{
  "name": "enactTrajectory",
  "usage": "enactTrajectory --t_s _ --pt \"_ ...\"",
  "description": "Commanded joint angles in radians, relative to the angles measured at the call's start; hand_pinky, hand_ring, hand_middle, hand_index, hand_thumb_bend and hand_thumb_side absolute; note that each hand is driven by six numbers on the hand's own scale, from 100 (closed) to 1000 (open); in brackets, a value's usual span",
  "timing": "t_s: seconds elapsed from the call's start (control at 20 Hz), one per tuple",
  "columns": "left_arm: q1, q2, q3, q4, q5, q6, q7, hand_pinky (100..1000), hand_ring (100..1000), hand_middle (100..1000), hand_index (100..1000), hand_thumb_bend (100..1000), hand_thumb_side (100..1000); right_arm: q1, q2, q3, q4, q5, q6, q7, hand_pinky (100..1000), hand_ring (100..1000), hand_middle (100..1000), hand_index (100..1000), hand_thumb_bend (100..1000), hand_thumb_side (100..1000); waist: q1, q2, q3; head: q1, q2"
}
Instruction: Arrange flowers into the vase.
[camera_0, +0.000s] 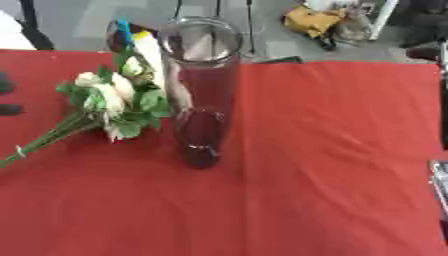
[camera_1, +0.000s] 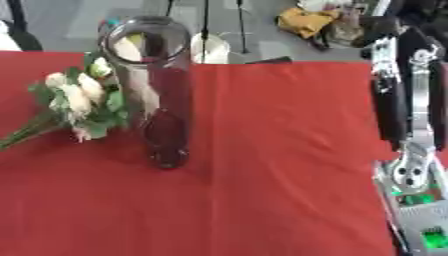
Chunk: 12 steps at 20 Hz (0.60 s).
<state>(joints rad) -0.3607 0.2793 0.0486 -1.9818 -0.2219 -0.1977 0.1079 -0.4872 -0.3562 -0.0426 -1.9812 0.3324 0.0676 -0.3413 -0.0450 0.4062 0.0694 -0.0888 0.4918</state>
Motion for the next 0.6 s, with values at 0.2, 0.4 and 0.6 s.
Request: enactTrajectory --t_s 0.2,0.4,0.6 --pt "-0.004 0.005 0.016 -0.018 0.002 0.002 0.001 676 791 761 817 100 1000 -0.007 -0.01 -0.007 -0.019 -0.001 -0.004 0.0 677 786 539 739 100 1000 0.002 -0.023 -0.001 0.003 -0.007" --pt "-0.006 0.017 0.017 -0.018 -0.001 0.001 0.003 677 794 767 821 100 1000 -0.007 -0.011 -0.007 -0.019 -0.001 -0.003 0.0 677 786 539 740 100 1000 0.002 -0.023 -0.001 0.005 -0.007" --pt "-0.024 0.073 0.025 -0.018 -0.025 0.013 0.033 674 799 787 838 100 1000 -0.003 -0.014 -0.007 -0.019 -0.001 -0.001 0.001 677 786 539 739 100 1000 0.003 -0.028 0.004 0.012 -0.001"
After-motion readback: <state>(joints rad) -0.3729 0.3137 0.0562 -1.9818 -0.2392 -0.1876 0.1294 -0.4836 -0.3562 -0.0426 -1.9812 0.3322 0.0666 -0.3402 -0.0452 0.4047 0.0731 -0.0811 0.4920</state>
